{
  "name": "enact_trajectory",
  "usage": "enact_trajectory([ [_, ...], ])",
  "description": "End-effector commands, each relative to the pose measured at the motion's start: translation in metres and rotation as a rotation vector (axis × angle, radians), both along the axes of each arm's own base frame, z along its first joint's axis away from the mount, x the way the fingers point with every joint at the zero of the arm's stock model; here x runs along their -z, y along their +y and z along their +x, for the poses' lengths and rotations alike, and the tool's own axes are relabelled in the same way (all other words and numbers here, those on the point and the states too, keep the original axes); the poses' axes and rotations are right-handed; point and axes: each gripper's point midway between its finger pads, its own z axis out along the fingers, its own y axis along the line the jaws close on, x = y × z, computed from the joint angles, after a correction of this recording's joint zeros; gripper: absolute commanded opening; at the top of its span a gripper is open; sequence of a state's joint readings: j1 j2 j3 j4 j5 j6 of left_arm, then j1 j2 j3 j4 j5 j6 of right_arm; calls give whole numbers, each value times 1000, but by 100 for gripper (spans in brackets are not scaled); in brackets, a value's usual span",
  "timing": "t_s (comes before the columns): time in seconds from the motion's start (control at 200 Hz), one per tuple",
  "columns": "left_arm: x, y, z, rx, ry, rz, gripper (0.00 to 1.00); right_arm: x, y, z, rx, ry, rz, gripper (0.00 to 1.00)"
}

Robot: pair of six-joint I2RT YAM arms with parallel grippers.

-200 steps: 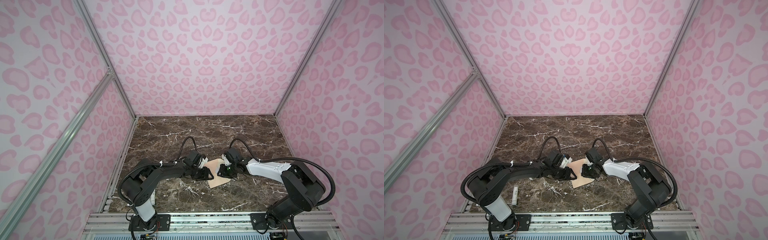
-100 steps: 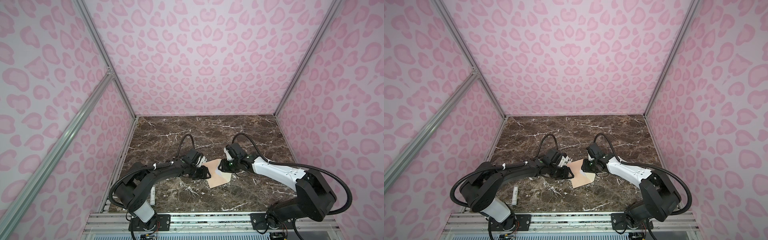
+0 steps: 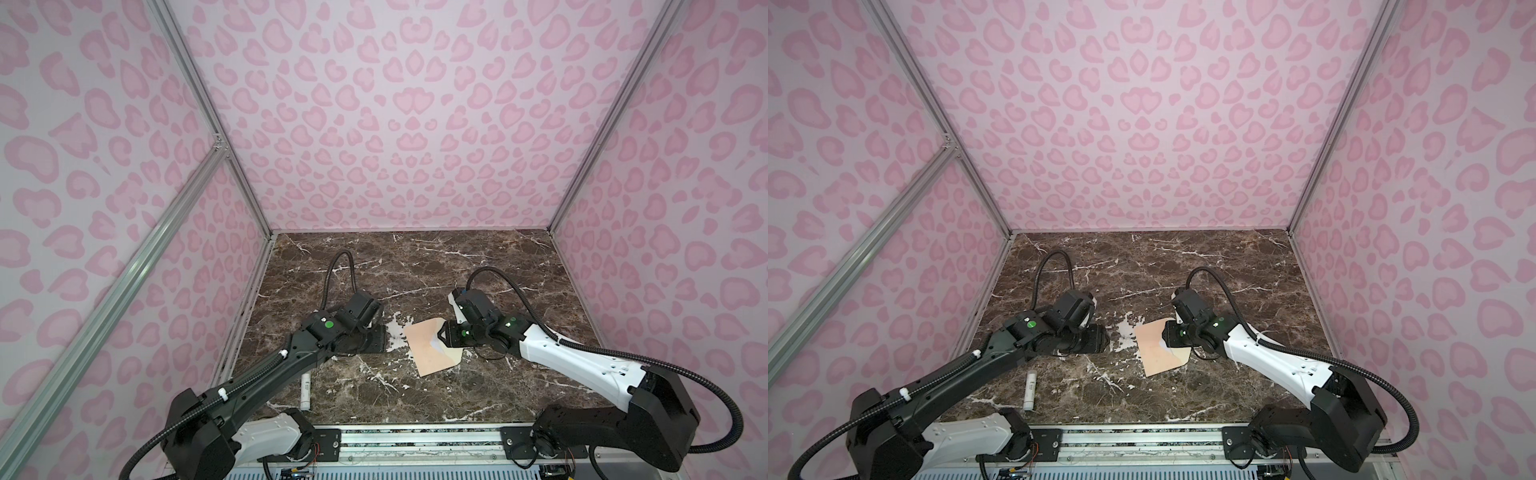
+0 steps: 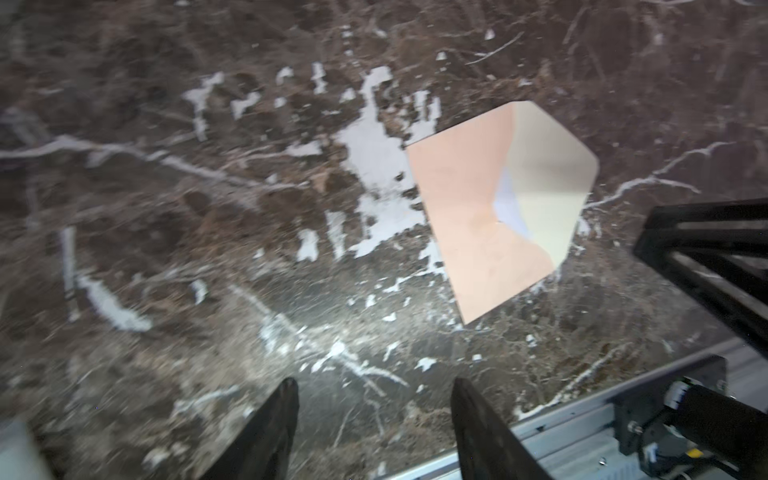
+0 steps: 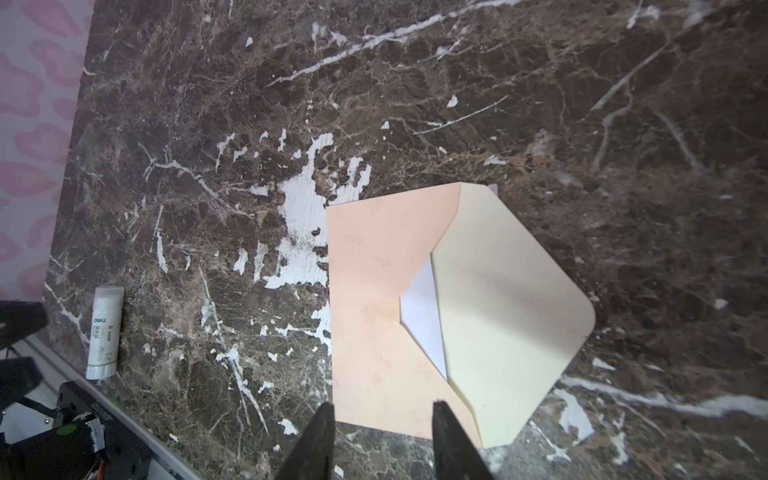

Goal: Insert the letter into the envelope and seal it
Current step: 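Release the envelope and move the left gripper toward the white glue stick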

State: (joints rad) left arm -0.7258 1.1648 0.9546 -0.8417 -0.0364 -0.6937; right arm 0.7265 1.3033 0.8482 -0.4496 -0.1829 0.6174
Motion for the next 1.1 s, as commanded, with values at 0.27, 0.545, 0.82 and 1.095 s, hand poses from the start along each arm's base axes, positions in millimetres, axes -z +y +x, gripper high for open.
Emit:
enact_trajectory([
  [0.27, 17, 134, -67, -415, 187, 480, 79, 3, 27, -10, -88, -49, 74, 43],
  [0.545, 57, 142, -62, -495, 291, 359, 85, 5, 34, -17, -117, -45, 141, 42],
  [0.82, 68, 138, -48, -558, 315, 244, 81, 12, 32, -24, -117, -32, 164, 42],
  [1.095, 86, 150, -45, -659, 346, 254, 83, 12, 31, -27, -121, -27, 167, 42],
])
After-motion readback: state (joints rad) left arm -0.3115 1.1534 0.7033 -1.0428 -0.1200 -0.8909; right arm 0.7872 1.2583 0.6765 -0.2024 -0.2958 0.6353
